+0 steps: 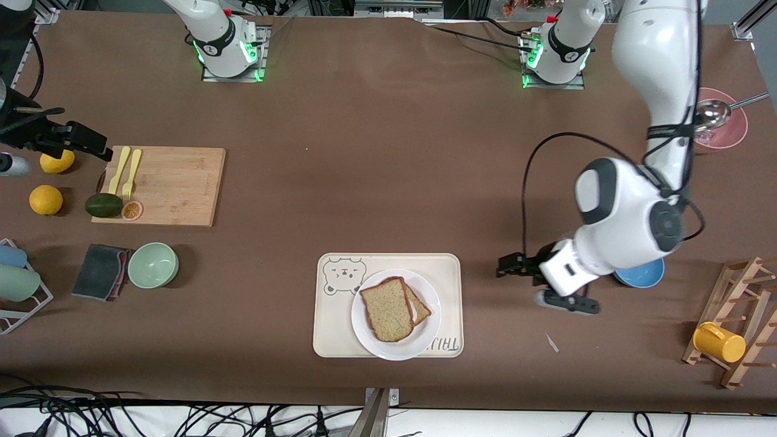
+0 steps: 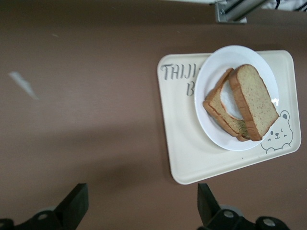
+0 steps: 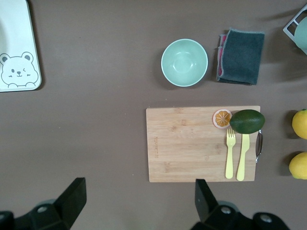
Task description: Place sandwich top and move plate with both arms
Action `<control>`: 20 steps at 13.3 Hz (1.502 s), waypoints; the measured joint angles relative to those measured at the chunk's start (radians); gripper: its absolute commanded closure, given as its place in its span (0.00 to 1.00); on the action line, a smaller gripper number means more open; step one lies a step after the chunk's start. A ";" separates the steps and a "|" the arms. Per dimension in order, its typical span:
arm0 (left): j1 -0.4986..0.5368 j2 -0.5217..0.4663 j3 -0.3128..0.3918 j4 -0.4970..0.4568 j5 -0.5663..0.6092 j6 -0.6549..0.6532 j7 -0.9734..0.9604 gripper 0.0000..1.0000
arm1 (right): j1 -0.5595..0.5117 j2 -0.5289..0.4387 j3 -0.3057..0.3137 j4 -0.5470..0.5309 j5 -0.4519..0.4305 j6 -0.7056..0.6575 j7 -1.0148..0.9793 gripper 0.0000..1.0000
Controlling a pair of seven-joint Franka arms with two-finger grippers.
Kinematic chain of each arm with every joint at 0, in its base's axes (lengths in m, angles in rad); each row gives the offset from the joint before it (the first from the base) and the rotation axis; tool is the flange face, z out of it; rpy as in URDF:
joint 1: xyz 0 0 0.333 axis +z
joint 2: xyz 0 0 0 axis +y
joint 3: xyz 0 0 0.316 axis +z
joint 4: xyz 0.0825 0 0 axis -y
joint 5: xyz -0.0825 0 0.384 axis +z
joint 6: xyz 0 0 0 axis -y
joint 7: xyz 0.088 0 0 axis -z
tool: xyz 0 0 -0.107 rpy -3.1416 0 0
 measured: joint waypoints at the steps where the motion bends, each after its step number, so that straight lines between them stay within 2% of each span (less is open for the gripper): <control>1: 0.025 -0.036 0.010 -0.001 0.026 -0.039 -0.003 0.00 | 0.000 0.000 0.000 0.000 0.000 0.001 0.000 0.00; 3: 0.064 -0.113 0.017 -0.007 0.104 -0.121 -0.054 0.00 | 0.000 0.000 0.000 0.000 0.000 0.001 0.000 0.00; 5: 0.071 -0.183 0.017 -0.013 0.236 -0.211 -0.120 0.00 | 0.000 0.000 0.000 0.000 0.000 0.001 0.000 0.00; 7: 0.069 -0.248 0.014 -0.015 0.316 -0.304 -0.169 0.00 | 0.000 0.000 0.000 0.000 0.000 0.001 0.000 0.00; 10: 0.078 -0.344 0.016 -0.054 0.336 -0.376 -0.187 0.00 | 0.000 0.000 0.000 0.000 0.000 0.001 0.000 0.00; 15: 0.109 -0.524 0.007 -0.227 0.379 -0.379 -0.192 0.00 | 0.000 0.000 0.000 0.000 0.000 0.001 0.000 0.00; 16: 0.157 -0.543 -0.025 -0.241 0.379 -0.379 -0.191 0.00 | 0.000 0.000 0.000 0.000 0.000 0.001 0.000 0.00; 18: 0.293 -0.560 -0.138 -0.254 0.379 -0.379 -0.190 0.00 | 0.000 0.000 0.000 0.000 0.000 0.001 0.000 0.00; 20: 0.345 -0.561 -0.186 -0.257 0.379 -0.377 -0.190 0.00 | 0.000 0.000 0.000 0.000 0.000 0.001 0.000 0.00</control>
